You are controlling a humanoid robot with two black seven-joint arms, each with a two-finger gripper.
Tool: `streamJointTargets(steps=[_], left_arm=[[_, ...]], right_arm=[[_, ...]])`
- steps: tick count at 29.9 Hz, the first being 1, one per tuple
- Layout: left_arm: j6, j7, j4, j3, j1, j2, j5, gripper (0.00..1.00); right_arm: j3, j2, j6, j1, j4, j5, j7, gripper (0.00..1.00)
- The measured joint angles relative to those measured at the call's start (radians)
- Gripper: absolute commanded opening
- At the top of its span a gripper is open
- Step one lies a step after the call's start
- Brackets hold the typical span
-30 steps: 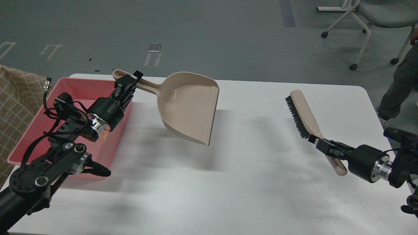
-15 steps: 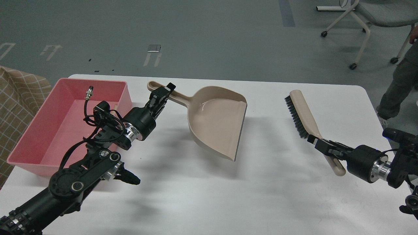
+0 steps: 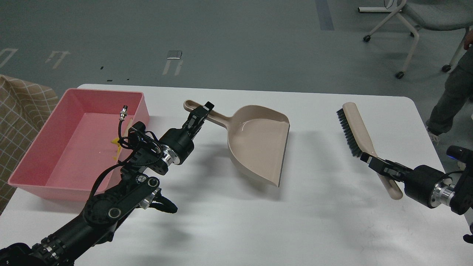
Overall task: Sweep and dump garbage into bin
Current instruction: 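Lower the empty dustpan back onto the table with the left gripper, then release the dustpan handle and withdraw the left gripper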
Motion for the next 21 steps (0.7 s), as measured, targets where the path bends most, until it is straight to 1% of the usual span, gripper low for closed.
streamJointTargets(steps=[6, 13, 21], left_arm=[[0.001, -0.003, 0.011, 0.0, 0.004, -0.004, 0.01, 0.0], [0.009, -0.009, 0.039, 0.006, 0.014, -0.039, 0.019, 0.0], [0.075, -0.013, 0.08, 0.076, 0.0, -0.043, 0.05, 0.04]], right_arm=[[0.0, 0.008, 0.0, -0.007, -0.032, -0.002, 0.0, 0.23], [-0.008, 0.012, 0.0, -0.013, -0.073, -0.004, 0.0, 0.23], [-0.017, 0.045, 0.0, -0.018, -0.098, -0.005, 0.0, 0.23]])
